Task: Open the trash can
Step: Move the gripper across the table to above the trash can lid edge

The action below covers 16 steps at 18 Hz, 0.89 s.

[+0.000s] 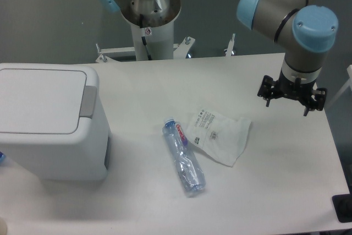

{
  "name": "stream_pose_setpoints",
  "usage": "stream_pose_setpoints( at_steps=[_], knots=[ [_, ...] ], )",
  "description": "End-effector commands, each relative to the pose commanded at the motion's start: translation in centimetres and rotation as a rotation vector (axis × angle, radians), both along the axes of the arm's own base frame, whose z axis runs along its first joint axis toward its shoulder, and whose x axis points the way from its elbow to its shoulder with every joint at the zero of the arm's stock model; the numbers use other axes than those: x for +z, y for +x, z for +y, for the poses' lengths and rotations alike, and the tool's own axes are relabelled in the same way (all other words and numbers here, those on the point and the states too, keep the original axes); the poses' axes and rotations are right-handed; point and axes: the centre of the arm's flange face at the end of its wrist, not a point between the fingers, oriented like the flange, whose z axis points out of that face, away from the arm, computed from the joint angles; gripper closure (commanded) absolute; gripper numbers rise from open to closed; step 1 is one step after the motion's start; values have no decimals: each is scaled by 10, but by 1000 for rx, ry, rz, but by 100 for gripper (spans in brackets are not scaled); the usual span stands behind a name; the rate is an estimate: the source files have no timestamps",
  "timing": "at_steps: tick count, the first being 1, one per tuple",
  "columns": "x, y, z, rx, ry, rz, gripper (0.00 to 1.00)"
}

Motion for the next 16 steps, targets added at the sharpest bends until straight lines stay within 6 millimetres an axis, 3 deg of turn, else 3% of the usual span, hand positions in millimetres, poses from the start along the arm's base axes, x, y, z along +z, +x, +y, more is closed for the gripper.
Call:
stream_pose_setpoints(
  at_steps=[3,8,13,16],
  knots=[
    [21,18,12,71,76,-62,0],
    [68,92,61,204,206,-111,0],
    [87,154,105,308,276,-183,0],
    [96,195,123,278,285,-194,0]
  ],
)
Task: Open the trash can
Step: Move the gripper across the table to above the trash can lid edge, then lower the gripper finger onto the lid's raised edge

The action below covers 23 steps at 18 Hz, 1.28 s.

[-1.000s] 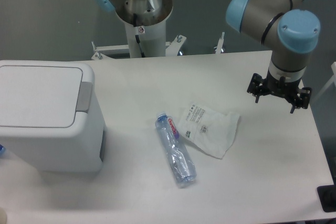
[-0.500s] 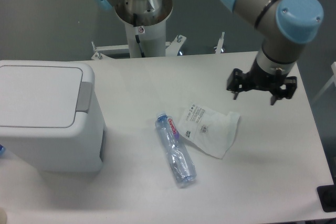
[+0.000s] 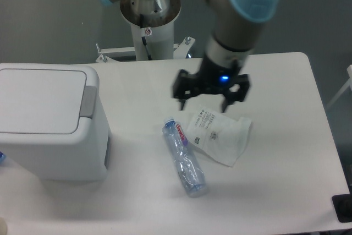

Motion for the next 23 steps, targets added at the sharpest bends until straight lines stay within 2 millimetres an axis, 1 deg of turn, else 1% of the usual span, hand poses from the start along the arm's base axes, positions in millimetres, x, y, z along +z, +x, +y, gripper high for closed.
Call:
stream_pose_setpoints(
  at_steps=[1,3,4,6,8,10,12,13,15,17,20,21,23],
  knots=[
    [4,9,2,1,12,-6,0],
    [12,17,2,15,34,-21,0],
    [15,24,3,8,41,-23,0],
    [9,40,11,-2,32,-33,0],
    [4,48,17,7,34,-32,0],
    [-9,61,25,-5,30,-30,0],
    [-18,74,24,-20,27,-29,0],
    [-21,77,23,-23,29,-27,0],
    [-19,83,19,-24,33,-23,0],
    [-21,90,19,-33,29,-27,0],
    [-17,91,17,-16,31,-28,0],
    [-18,91,17,-14,30,-29,0],
    [-22,98,20,-26,26,-32,0]
  ],
)
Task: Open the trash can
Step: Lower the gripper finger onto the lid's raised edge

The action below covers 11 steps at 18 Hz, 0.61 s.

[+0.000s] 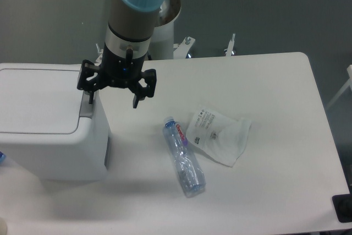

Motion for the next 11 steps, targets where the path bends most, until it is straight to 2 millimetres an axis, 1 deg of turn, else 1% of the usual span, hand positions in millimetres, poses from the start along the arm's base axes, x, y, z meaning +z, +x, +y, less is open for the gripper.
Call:
stream_pose_setpoints(
  at_steps=[2,8,11],
  knots=[
    [-4,1,0,-3,-4,-4,0],
    [-5,0,0,-1,-4,9,0],
    [-10,-3,3,-2,-9,9,0]
  ],
)
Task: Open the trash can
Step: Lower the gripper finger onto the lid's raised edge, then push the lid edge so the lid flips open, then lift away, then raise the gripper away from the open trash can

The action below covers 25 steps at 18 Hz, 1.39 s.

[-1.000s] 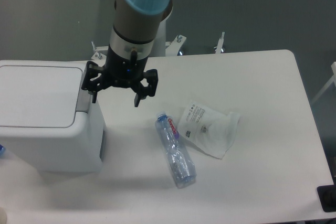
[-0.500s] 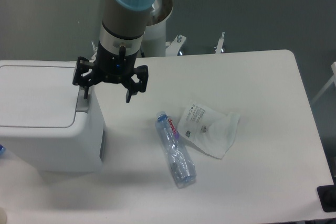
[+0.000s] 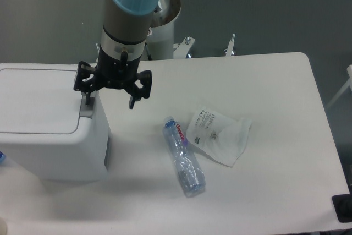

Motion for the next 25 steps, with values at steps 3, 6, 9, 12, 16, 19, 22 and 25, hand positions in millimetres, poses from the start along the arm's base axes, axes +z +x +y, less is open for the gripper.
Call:
stream_pose_setpoints(
  at_steps=[3,6,9,12,16,19,22,25],
  knots=[
    [0,0,0,0,3,3,0],
    [14,-3,2,2,17,24,0],
    [27,-5,2,6,33,41,0],
    [21,-4,2,6,24,34,0],
    [26,-6,2,-2,29,51,0],
    [37,-19,-2,-28,23,122,0],
    [29,-59,-20,-43,-27,184,0],
    [-1,-122,-55,-77,-95,206,0]
  ],
)
